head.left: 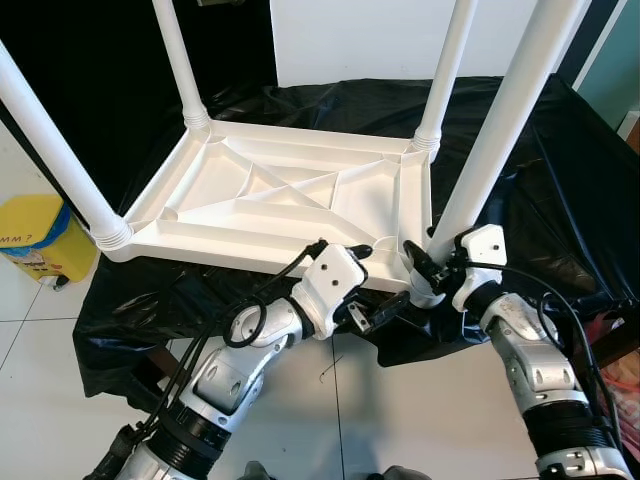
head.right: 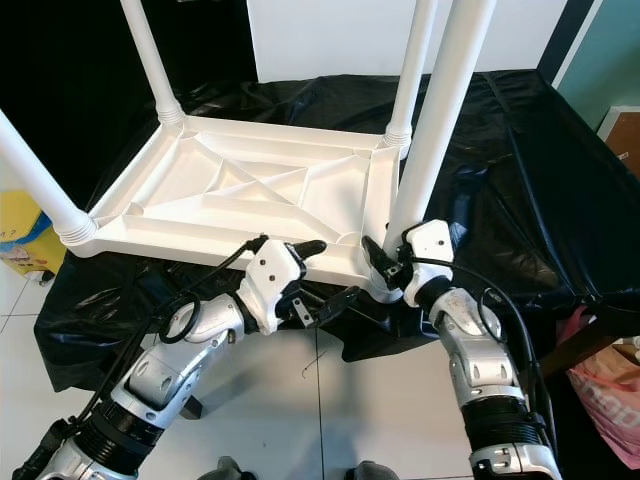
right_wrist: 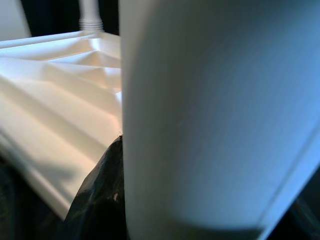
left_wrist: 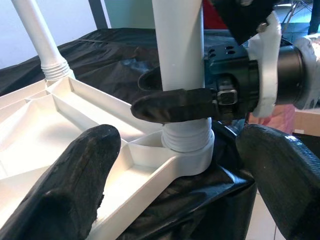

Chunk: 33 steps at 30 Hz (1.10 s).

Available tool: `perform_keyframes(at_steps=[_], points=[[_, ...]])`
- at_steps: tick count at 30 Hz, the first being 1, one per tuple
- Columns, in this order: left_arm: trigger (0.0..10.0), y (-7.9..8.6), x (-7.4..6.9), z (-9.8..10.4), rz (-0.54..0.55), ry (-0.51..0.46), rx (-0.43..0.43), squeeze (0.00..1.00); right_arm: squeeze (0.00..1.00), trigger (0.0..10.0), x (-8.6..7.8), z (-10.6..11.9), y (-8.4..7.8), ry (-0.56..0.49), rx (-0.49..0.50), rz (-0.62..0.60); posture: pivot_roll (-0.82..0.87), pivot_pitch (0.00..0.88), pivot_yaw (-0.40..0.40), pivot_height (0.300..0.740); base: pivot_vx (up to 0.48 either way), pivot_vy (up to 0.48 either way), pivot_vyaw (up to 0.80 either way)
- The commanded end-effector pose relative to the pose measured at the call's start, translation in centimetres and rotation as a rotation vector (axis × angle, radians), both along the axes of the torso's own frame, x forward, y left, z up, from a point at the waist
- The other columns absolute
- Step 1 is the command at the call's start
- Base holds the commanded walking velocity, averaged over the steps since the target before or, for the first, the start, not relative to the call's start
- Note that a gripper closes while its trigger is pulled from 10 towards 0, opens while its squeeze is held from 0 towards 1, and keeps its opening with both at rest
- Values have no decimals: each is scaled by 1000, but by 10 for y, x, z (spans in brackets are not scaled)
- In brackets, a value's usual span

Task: Building children table

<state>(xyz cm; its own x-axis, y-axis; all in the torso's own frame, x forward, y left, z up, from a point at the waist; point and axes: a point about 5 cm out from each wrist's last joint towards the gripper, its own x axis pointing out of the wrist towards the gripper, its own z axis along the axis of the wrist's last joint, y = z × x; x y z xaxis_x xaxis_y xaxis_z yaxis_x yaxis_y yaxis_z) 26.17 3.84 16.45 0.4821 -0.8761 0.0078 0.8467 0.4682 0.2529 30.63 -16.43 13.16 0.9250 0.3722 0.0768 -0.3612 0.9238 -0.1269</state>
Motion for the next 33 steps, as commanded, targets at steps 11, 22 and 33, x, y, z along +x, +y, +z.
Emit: perform_keyframes(at_steps=[11,22,33], points=[[10000,1,-3,-2,-14,-1,18,0,0,10000,-11,-32,10,136,40,-299,2,58,-18,740,0,0,0],[10000,7,1,0,32,-3,9,0,0,10000,-15,-33,19,134,102,-521,7,62,-14,740,0,0,0],[10000,9,2,1,45,-8,8,0,0,10000,-13,-25,25,95,98,-506,16,66,-24,740,0,0,0]])
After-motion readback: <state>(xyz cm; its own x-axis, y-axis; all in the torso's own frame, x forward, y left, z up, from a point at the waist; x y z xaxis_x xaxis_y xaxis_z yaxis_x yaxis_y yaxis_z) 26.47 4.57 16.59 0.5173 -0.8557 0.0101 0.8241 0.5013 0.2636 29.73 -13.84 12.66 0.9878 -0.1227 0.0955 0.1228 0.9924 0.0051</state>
